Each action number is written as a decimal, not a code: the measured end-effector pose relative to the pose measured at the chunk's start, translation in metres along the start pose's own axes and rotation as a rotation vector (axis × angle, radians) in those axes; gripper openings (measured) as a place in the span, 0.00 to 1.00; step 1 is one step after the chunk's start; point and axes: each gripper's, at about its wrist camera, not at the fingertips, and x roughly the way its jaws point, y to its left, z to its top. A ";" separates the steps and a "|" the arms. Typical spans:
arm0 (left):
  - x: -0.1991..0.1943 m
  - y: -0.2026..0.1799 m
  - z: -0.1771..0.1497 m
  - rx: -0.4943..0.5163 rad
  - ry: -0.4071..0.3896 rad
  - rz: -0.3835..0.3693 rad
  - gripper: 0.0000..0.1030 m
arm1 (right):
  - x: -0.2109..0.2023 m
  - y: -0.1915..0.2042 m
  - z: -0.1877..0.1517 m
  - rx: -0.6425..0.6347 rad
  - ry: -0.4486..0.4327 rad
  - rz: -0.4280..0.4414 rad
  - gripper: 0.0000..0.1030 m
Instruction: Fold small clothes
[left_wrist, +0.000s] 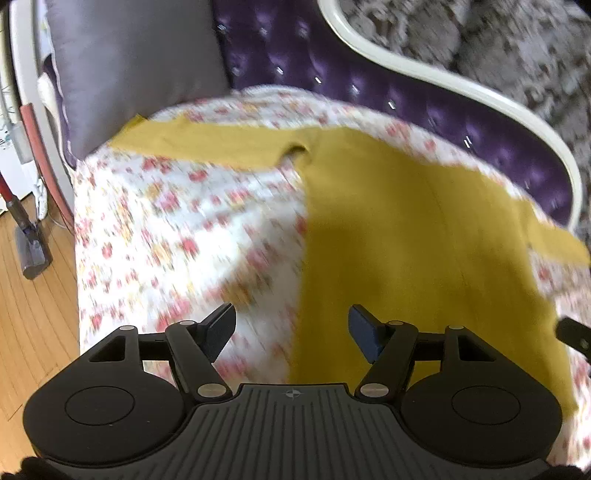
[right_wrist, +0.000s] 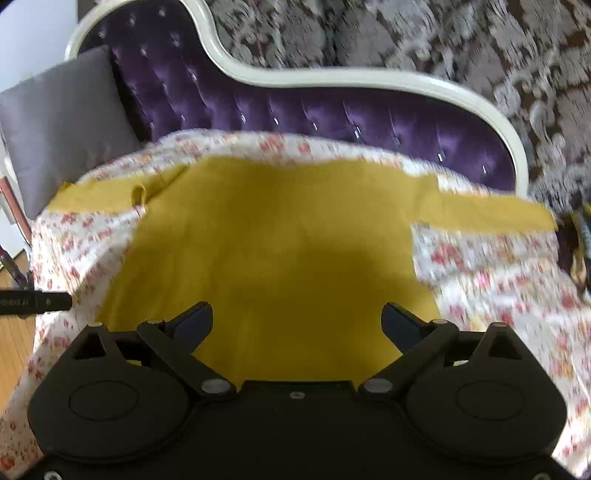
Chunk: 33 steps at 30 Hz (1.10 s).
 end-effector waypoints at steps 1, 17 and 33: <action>0.003 0.005 0.005 -0.007 -0.007 0.006 0.65 | 0.002 0.001 0.003 0.003 -0.011 0.009 0.94; 0.097 0.120 0.110 -0.119 -0.167 0.168 0.64 | 0.071 0.031 0.030 -0.014 -0.022 0.102 0.85; 0.180 0.183 0.144 -0.252 -0.096 0.132 0.64 | 0.110 0.041 0.046 0.006 -0.003 0.164 0.86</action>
